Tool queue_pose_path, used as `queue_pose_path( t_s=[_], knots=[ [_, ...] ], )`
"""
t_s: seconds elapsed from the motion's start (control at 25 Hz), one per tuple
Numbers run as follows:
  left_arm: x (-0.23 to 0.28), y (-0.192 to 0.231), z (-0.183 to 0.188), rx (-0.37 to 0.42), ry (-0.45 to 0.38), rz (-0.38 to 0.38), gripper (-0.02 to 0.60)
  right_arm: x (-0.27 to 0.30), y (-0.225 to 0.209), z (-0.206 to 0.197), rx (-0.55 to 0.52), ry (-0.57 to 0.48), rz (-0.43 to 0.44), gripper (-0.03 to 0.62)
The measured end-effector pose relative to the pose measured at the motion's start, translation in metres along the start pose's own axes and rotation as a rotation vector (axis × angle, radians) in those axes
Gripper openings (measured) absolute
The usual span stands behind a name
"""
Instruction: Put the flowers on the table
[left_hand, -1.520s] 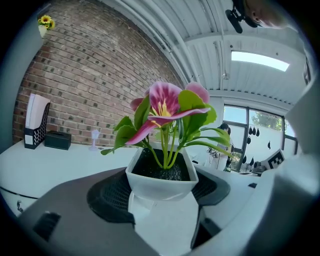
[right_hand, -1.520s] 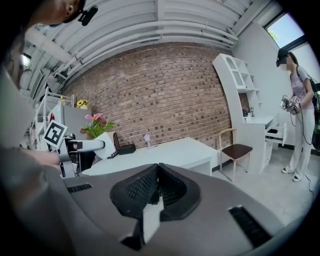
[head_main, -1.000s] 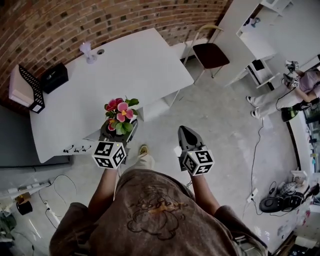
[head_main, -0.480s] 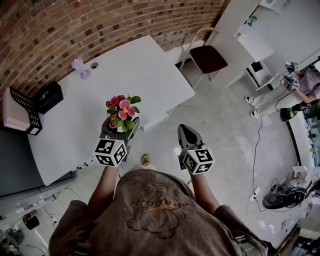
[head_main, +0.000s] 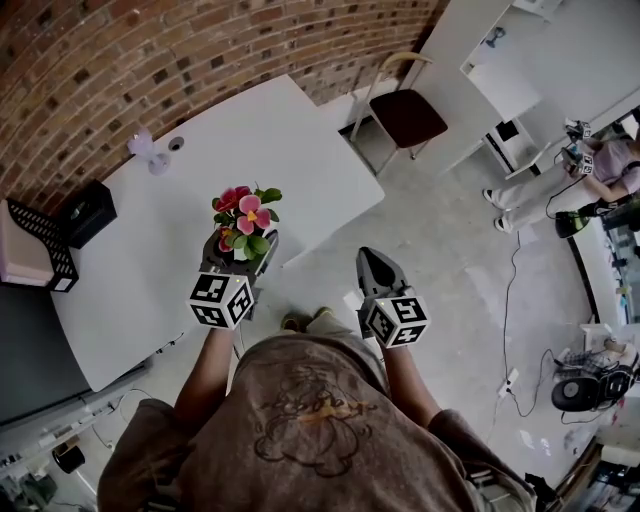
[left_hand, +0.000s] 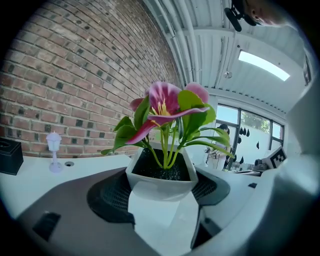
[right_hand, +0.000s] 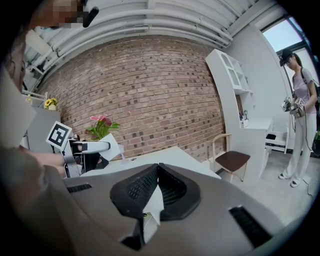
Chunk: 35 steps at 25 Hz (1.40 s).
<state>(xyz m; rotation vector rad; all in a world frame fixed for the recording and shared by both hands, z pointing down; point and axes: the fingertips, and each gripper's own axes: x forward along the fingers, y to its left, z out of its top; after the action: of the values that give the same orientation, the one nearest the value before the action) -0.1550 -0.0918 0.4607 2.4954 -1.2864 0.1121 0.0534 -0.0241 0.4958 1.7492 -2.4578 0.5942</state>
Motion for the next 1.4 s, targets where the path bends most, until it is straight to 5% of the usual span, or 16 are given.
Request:
queue_pose_path(
  t_s=[0.56,1.4],
  knots=[
    [0.095,0.009,0.023,0.025,0.006,0.030,0.364,0.073,-0.065,0.031,-0.022,0.021,0.039,0.005],
    [0.205,0.042,0.060,0.052,0.008,0.154,0.364,0.205,-0.133,0.090,-0.048,0.063,0.242,0.003]
  ],
)
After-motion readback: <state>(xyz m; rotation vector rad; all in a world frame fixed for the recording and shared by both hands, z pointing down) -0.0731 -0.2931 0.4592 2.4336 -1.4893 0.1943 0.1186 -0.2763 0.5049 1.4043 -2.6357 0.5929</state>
